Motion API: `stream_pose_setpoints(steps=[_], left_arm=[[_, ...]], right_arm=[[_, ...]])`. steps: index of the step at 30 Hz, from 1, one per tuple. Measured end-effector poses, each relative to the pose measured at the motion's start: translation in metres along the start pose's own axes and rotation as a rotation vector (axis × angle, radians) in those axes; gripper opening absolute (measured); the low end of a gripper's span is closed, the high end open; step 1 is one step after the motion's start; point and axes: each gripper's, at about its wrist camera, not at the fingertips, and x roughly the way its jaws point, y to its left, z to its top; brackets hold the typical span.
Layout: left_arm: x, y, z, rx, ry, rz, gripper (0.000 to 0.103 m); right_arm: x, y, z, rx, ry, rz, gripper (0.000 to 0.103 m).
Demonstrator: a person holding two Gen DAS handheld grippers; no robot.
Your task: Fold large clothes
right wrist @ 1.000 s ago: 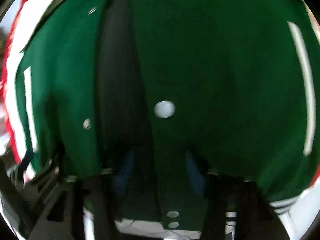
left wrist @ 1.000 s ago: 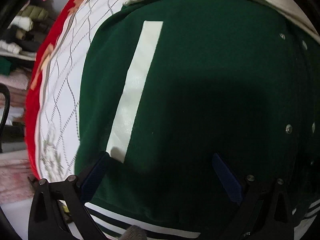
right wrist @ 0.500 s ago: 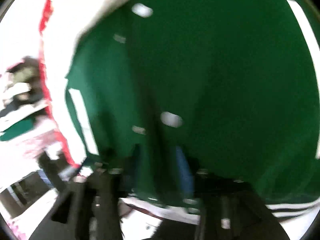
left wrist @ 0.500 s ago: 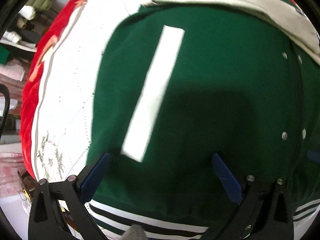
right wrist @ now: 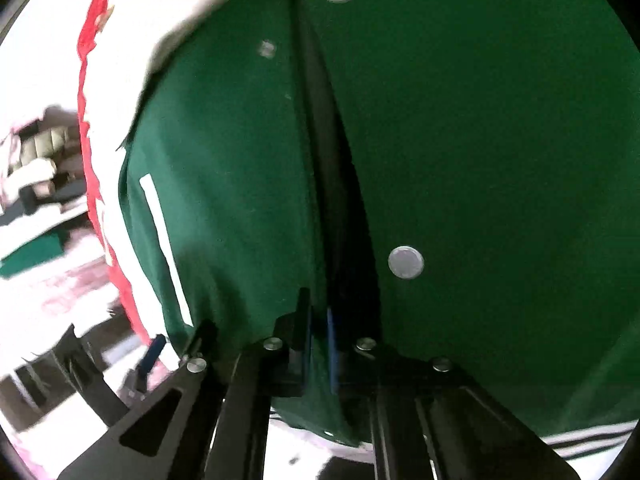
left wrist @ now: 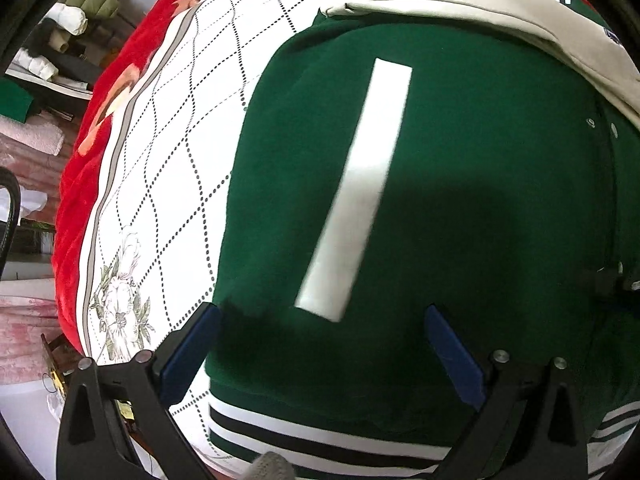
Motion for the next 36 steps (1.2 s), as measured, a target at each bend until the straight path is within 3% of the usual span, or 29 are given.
stream_pose_setpoints(steps=[5, 6, 9, 11, 12, 13, 15, 19, 25, 30, 36], left_arm=[[-0.005, 0.010, -0.012, 0.003, -0.021, -0.002, 0.103], [-0.007, 0.012, -0.014, 0.005, -0.020, -0.001, 0.103], [-0.013, 0.016, -0.020, 0.006, -0.011, 0.001, 0.103], [-0.018, 0.027, -0.015, -0.012, -0.019, -0.004, 0.103], [-0.022, 0.032, -0.010, -0.024, -0.034, -0.006, 0.103], [-0.026, 0.034, -0.004, -0.032, -0.053, 0.003, 0.103], [-0.027, 0.036, 0.015, -0.035, -0.090, 0.034, 0.103], [-0.009, 0.045, 0.079, -0.032, -0.175, 0.114, 0.103], [0.040, 0.030, 0.154, 0.046, -0.230, 0.218, 0.103], [0.043, 0.021, 0.166, 0.025, -0.275, 0.291, 0.103], [0.050, 0.047, 0.183, -0.088, -0.258, 0.254, 0.103]], right_arm=[[-0.058, -0.013, 0.015, -0.092, -0.105, -0.107, 0.006], [-0.057, -0.020, 0.022, -0.087, -0.097, -0.129, 0.006], [-0.014, -0.019, 0.031, -0.049, 0.046, -0.130, 0.009], [-0.008, -0.018, 0.032, -0.026, 0.072, -0.113, 0.015], [-0.015, -0.015, 0.030, -0.035, 0.056, -0.118, 0.024], [-0.023, -0.016, 0.030, -0.043, 0.037, -0.128, 0.046], [-0.035, -0.015, 0.024, -0.035, -0.018, -0.127, 0.069], [-0.047, -0.031, 0.019, 0.024, -0.070, -0.092, 0.069], [-0.054, -0.041, 0.035, 0.044, -0.179, -0.153, 0.069], [-0.066, -0.034, 0.052, 0.038, -0.263, -0.205, 0.069], [-0.084, -0.037, 0.061, 0.060, -0.302, -0.221, 0.069]])
